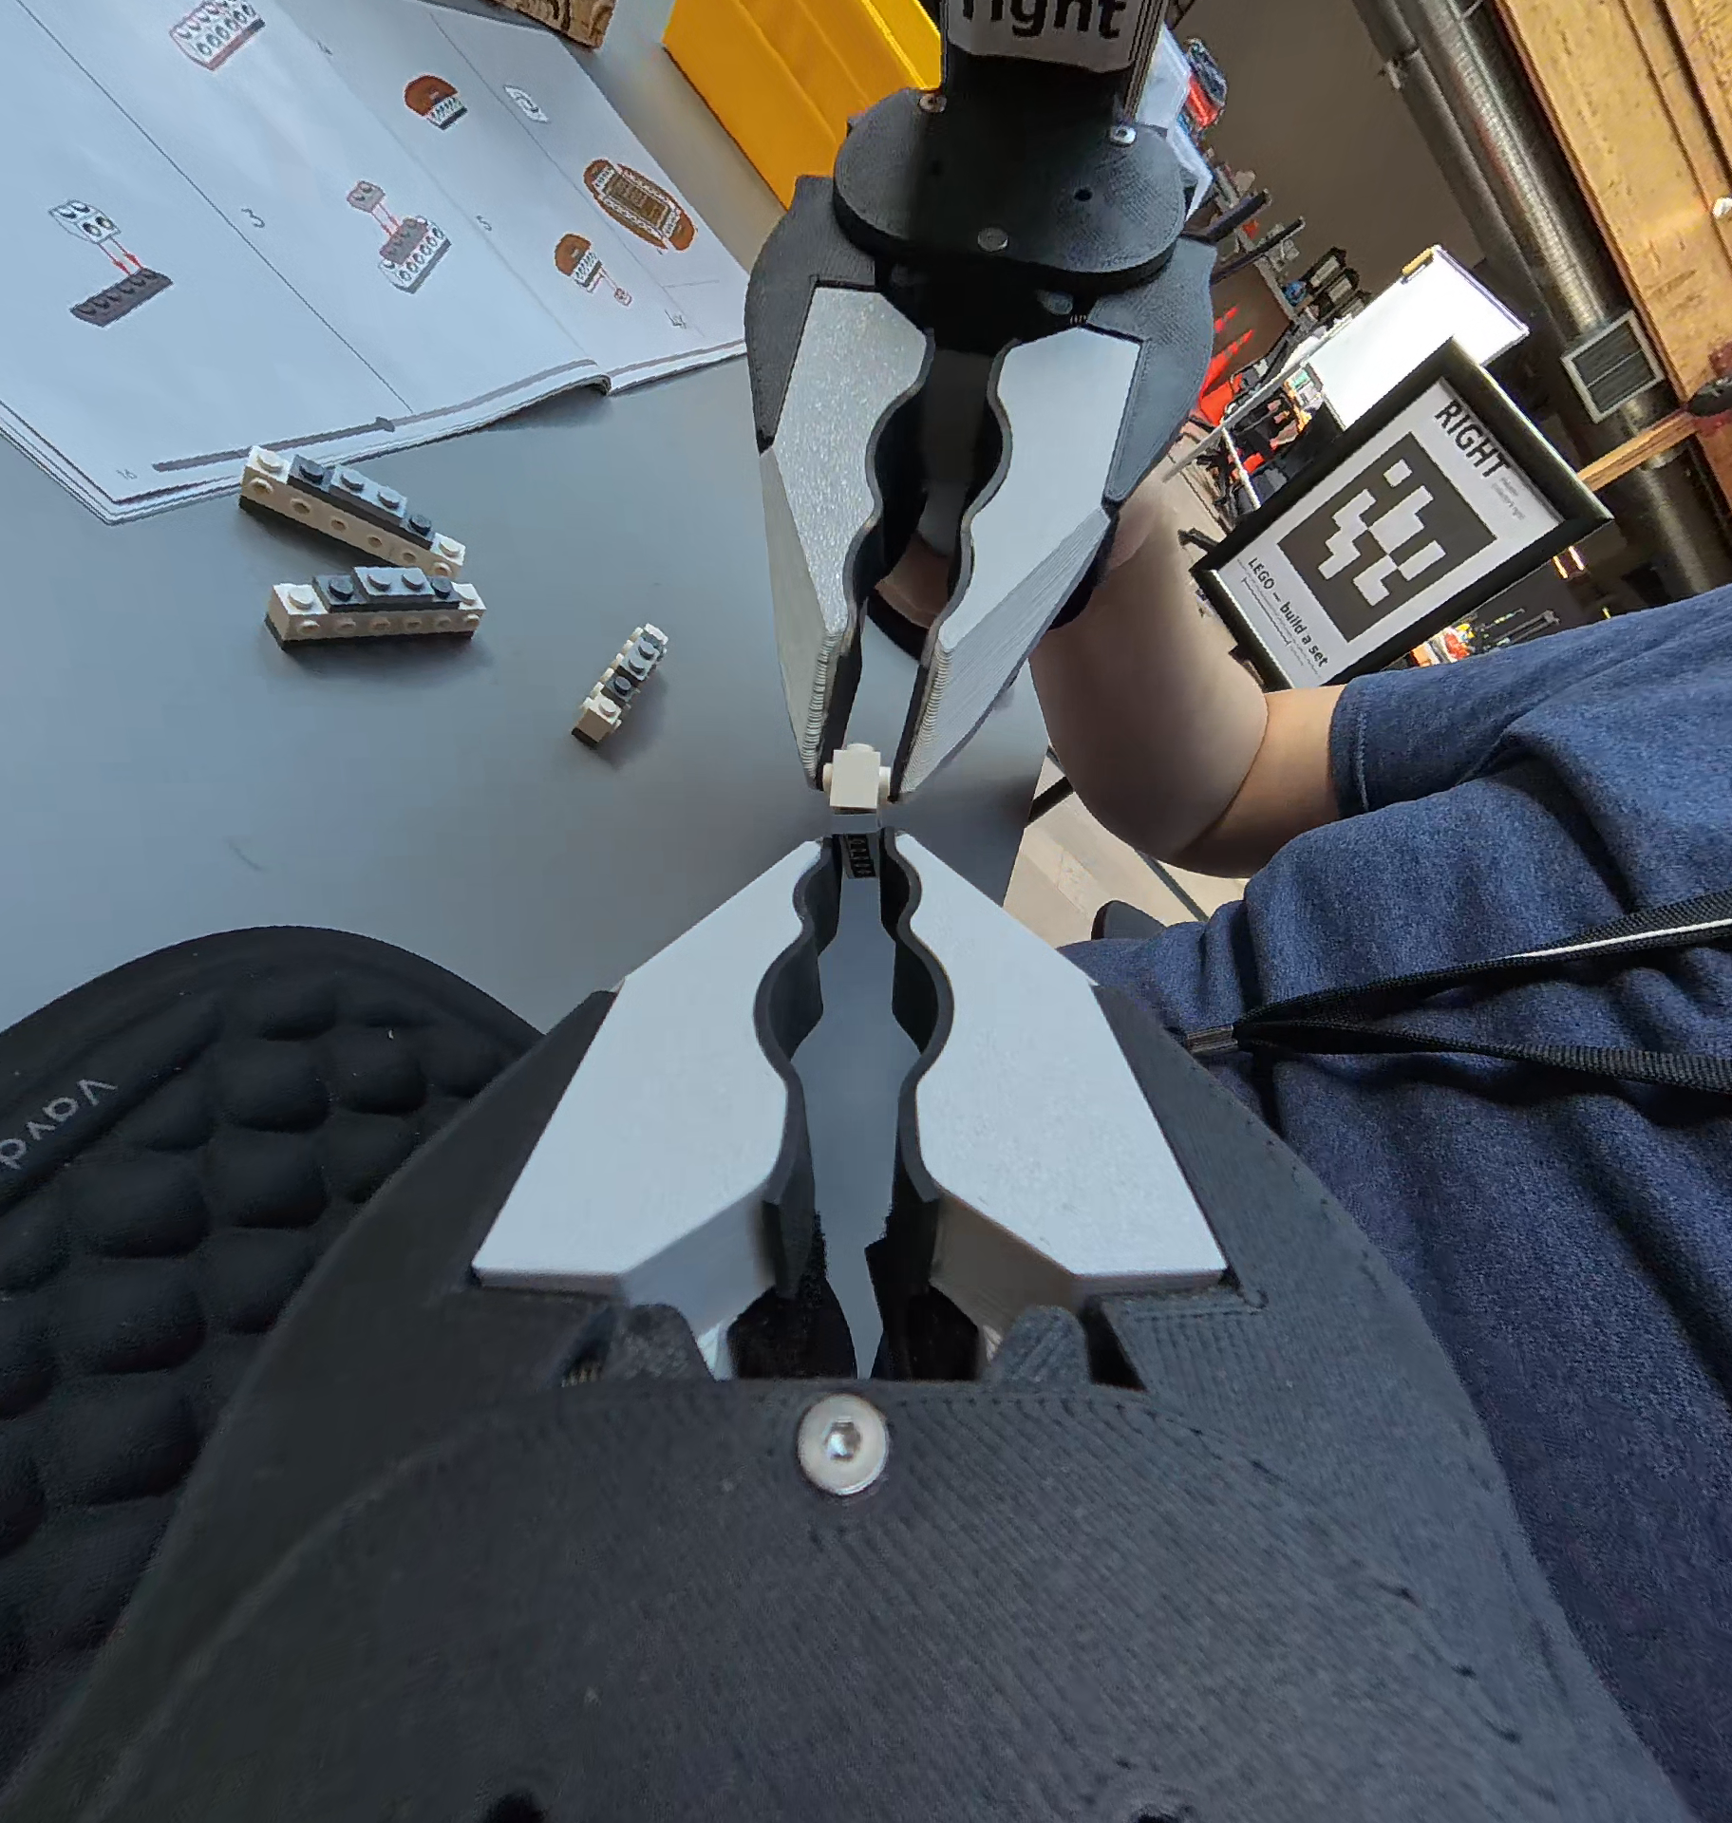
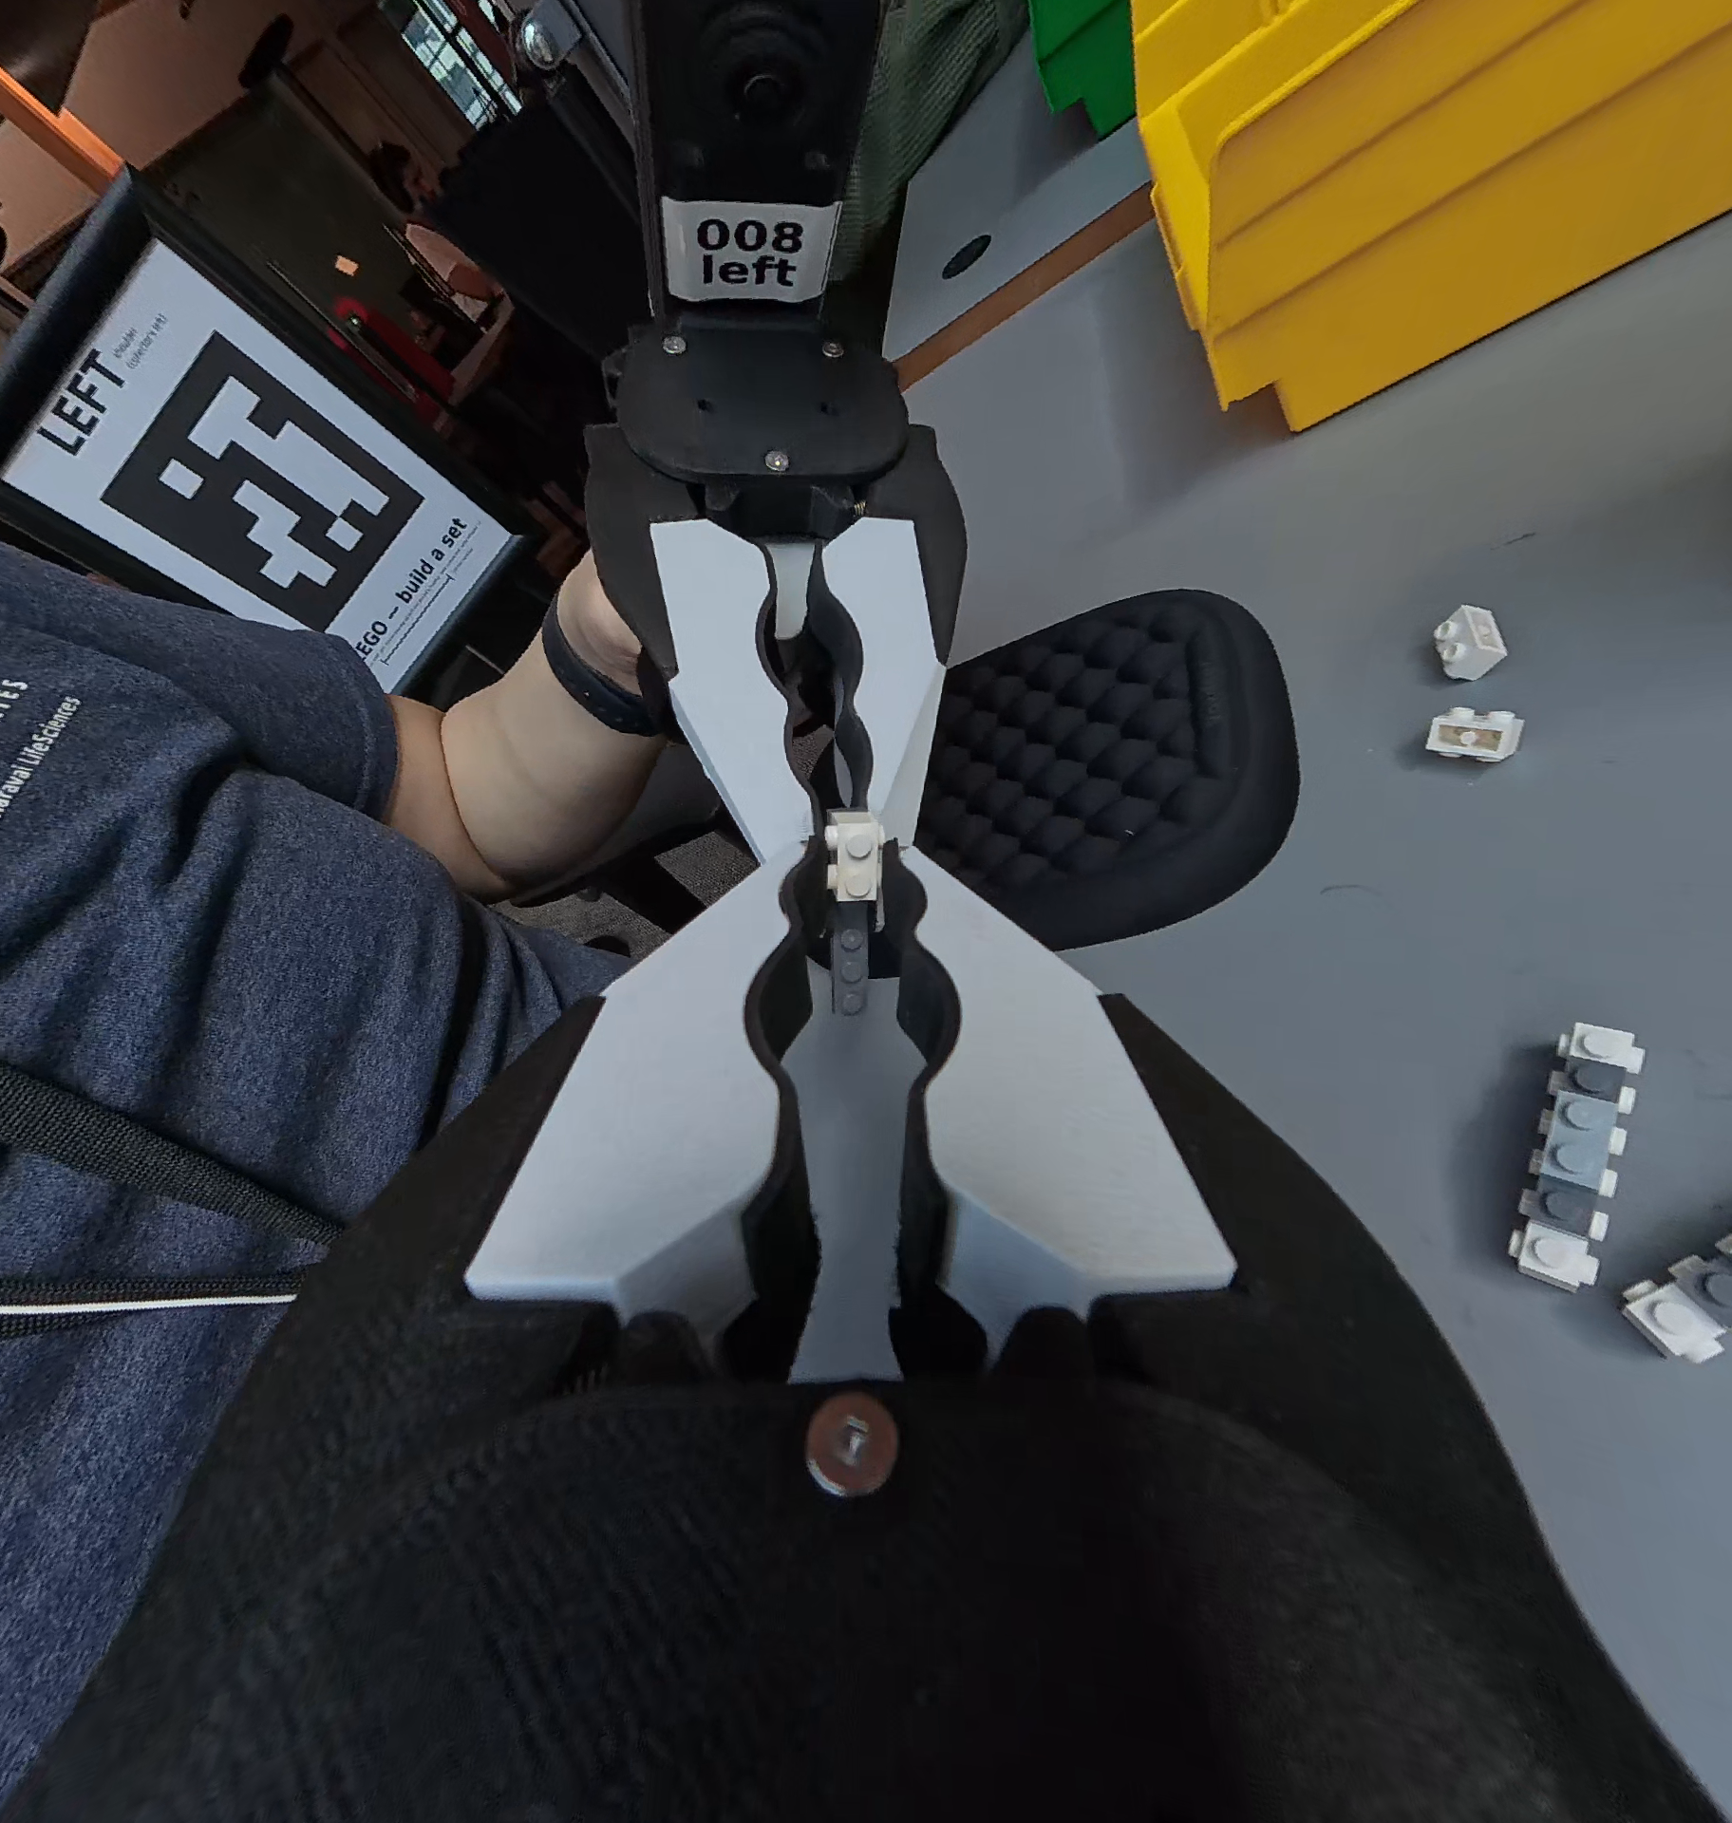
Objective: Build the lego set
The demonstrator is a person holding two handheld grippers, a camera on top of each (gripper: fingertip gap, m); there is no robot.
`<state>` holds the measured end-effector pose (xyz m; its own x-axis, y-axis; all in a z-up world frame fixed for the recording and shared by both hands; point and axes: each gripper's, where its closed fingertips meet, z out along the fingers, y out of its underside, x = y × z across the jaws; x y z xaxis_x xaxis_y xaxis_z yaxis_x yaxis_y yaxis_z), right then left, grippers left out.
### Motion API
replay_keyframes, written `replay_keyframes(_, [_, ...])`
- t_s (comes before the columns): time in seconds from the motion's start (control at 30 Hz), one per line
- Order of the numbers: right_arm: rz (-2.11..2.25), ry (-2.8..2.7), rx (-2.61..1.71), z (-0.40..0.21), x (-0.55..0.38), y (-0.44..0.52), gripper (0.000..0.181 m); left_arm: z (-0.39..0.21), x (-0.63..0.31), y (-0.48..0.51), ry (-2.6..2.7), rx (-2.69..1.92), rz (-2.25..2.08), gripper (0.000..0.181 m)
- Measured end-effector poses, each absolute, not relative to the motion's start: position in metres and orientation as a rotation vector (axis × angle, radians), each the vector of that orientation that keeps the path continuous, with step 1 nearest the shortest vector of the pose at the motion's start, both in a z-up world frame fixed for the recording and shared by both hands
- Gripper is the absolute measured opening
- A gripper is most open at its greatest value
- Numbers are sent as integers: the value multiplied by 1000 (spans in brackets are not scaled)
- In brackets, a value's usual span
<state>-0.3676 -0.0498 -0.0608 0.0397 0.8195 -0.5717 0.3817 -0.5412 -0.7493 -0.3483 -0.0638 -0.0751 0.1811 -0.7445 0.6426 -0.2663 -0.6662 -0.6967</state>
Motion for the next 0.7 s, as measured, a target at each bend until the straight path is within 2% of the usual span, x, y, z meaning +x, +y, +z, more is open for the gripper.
replay_keyframes(0.7, [1724, -1066, -1801, -53, -357, -61, 9, -66, -338, -78, 1119, -2096, -1537, 6])
